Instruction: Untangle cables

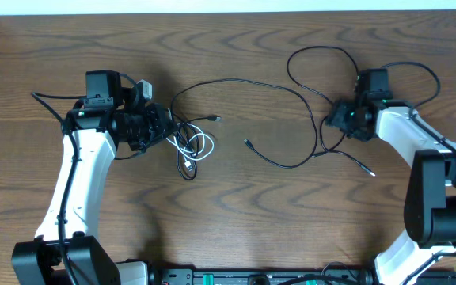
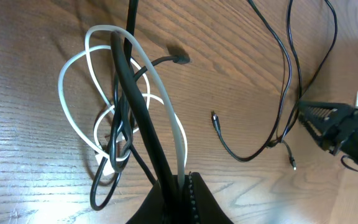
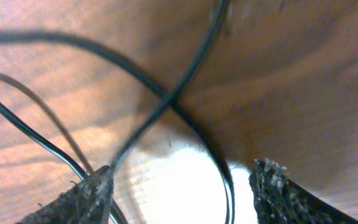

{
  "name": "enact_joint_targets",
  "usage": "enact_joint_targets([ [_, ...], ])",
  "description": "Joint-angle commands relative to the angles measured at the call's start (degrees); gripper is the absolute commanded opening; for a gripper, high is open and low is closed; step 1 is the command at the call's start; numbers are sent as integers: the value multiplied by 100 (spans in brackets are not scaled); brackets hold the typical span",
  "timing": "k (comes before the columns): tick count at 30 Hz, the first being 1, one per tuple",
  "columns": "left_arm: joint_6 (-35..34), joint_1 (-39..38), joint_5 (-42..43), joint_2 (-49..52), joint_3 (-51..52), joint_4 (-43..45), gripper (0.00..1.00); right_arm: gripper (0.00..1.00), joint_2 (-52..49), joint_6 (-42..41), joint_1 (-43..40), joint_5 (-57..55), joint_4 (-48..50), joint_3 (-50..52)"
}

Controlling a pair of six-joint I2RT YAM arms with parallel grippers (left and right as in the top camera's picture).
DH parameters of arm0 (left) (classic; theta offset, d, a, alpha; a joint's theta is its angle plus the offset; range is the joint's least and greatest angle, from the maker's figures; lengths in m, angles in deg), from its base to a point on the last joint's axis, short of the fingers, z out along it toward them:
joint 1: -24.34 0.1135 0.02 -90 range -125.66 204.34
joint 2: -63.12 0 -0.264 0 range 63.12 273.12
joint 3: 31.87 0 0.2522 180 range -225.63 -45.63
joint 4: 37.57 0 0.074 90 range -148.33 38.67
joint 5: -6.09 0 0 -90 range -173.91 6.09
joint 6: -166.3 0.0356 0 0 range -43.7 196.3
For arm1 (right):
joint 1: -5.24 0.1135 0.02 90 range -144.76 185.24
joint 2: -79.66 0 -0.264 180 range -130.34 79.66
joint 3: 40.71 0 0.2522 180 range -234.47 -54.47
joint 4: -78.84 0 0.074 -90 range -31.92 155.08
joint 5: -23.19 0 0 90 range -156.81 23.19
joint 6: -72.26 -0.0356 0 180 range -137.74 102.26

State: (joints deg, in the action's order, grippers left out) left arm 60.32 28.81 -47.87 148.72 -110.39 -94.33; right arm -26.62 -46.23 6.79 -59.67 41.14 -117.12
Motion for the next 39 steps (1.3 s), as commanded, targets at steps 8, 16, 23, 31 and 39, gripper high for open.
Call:
enact_joint_targets([
  [8, 136, -7, -9, -31, -149, 0, 8, 70, 20, -66, 127, -66, 251, 26],
  [16, 136, -7, -9, -31, -149, -4, 7, 70, -356, -125, 356, -428, 385, 26],
  [23, 136, -7, -9, -31, -149, -4, 7, 61, -678, -122, 409, -505, 238, 26],
  [31, 136, -7, -9, -31, -149, -2, 7, 1, -691, 264, 422, -514, -186, 26],
  [39, 136, -7, -9, -31, -149, 0, 7, 1, -691, 673, 417, -658, -651, 26],
])
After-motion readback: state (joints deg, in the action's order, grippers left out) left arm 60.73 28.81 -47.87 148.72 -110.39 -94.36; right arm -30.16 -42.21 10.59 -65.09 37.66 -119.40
